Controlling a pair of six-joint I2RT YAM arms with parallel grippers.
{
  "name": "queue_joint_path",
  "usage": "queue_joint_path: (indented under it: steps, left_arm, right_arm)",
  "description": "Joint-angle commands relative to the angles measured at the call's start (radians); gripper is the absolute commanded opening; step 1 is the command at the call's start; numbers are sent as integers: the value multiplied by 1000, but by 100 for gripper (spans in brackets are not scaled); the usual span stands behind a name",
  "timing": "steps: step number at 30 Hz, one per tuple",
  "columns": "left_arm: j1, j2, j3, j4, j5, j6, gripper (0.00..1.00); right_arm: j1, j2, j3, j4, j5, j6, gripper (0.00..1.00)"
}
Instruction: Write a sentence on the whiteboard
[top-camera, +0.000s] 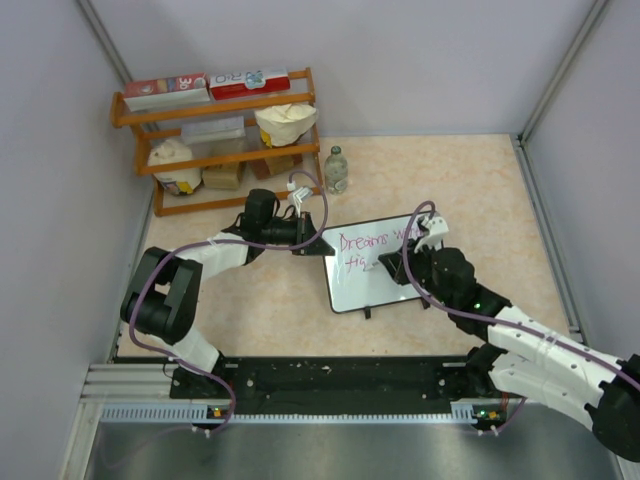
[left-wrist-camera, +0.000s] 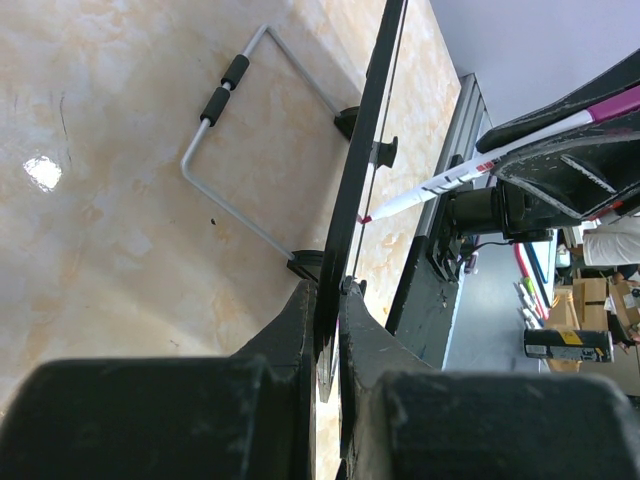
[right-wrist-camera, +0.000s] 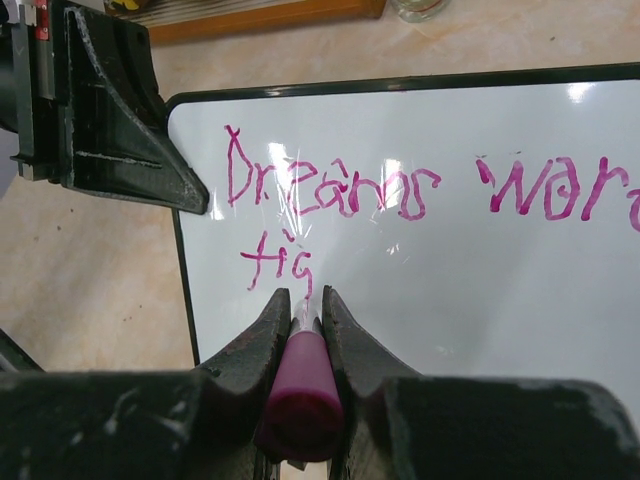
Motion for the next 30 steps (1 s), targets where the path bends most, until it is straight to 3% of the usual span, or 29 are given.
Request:
queue_joint_path:
  steps: [1, 17, 23, 30]
  left_arm:
    - [8, 2, 18, -29, -133, 50, 0]
    - [8, 1, 18, -31, -133, 51, 0]
    - [8, 2, 18, -31, -132, 51, 0]
    - [8, -2, 17, -26, -133, 50, 0]
  right_arm:
    - [-11, 18, -18, 24, -20, 1, 0]
    - [-12, 15, 36, 76, 3, 50, 0]
    - [-18, -68, 62, 52, 32, 6, 0]
    - [-30, -36, 99, 12, 97, -41, 0]
